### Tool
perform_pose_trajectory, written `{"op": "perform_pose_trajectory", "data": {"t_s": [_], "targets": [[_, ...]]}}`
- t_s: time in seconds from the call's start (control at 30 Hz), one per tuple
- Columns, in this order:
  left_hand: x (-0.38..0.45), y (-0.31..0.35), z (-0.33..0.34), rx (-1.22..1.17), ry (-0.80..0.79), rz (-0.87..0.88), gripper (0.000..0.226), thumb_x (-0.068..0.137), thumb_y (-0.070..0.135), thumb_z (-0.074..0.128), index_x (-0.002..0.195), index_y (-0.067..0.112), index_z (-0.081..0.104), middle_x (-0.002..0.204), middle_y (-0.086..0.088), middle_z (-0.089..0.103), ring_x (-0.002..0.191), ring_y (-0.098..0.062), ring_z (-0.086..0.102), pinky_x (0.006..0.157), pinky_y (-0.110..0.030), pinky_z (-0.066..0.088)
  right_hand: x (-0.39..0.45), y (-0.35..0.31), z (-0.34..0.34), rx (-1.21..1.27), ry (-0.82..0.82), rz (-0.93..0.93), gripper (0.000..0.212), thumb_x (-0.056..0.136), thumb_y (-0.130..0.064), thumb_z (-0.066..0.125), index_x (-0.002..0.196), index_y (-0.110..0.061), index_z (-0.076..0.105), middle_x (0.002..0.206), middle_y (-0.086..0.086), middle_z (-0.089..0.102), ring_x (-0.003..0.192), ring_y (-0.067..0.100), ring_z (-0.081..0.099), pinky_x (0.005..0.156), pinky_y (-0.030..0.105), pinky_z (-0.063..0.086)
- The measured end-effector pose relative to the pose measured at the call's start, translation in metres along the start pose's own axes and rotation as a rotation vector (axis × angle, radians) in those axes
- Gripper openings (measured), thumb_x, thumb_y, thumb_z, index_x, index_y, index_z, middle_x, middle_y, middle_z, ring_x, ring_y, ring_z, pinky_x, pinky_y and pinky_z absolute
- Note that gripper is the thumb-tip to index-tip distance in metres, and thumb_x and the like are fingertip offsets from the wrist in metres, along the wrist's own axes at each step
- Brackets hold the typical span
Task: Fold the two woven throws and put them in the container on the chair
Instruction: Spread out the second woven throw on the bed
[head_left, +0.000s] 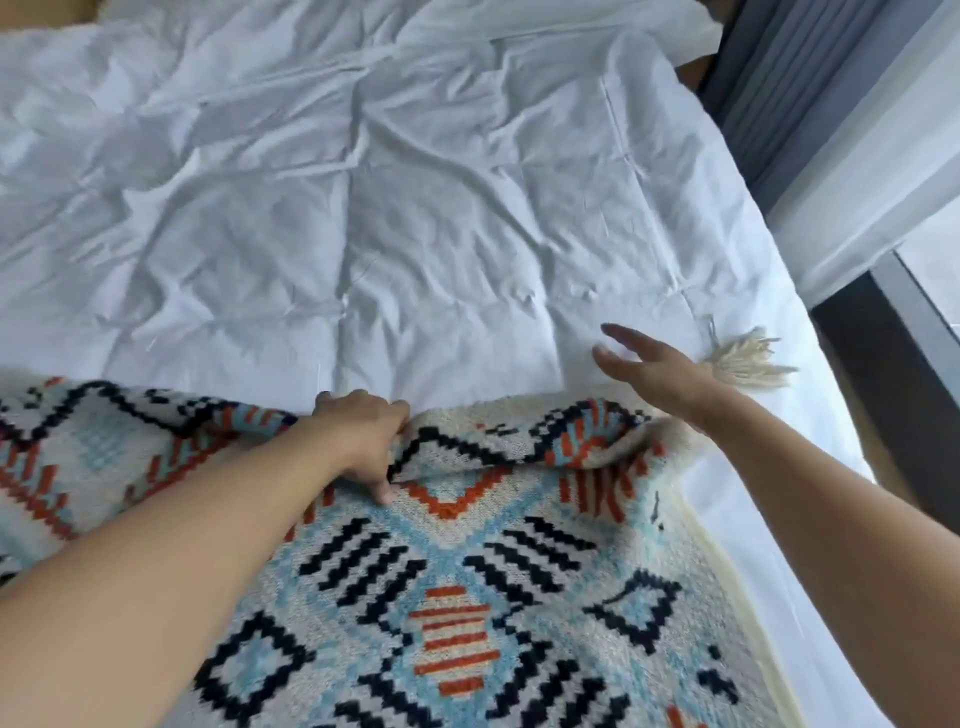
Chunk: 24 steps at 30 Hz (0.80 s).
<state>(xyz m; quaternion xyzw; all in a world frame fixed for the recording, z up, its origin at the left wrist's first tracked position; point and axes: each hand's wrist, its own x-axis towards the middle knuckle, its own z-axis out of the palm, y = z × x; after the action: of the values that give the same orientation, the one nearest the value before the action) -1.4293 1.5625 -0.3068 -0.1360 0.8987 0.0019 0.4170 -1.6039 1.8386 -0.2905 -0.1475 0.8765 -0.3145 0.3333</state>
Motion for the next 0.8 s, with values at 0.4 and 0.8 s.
{"op": "perform_pose_trajectory", "data": {"t_s": [0.4, 0.8], "targets": [[-0.001, -0.063, -0.032, -0.327, -0.018, -0.026, 0.020, 0.095, 0.028, 0.060, 0.095, 0.008, 0.066, 0.086, -0.001, 0.058, 0.072, -0.017, 0.050, 0.060, -0.029, 0.037, 0.036, 0.021, -0.045, -0.704, 0.264, 0.111, 0.009, 0.090, -0.035, 0.063, 0.082, -0.030, 0.065, 0.087, 0.006, 0.065, 0.081, 0.032, 0.060, 0.069, 0.036, 0.049], [0.004, 0.008, -0.038, -0.607, 1.031, -0.162, 0.033, 0.097, 0.037, 0.057, 0.123, 0.017, 0.058, 0.129, -0.007, 0.056, 0.120, -0.028, 0.049, 0.098, -0.042, 0.045, -0.011, -0.007, 0.000, -0.411, 0.543, -0.075, 0.069, 0.092, -0.036, 0.068, 0.150, -0.013, 0.038, 0.145, 0.028, 0.044, 0.127, 0.047, 0.047, 0.102, 0.054, 0.042]]}}
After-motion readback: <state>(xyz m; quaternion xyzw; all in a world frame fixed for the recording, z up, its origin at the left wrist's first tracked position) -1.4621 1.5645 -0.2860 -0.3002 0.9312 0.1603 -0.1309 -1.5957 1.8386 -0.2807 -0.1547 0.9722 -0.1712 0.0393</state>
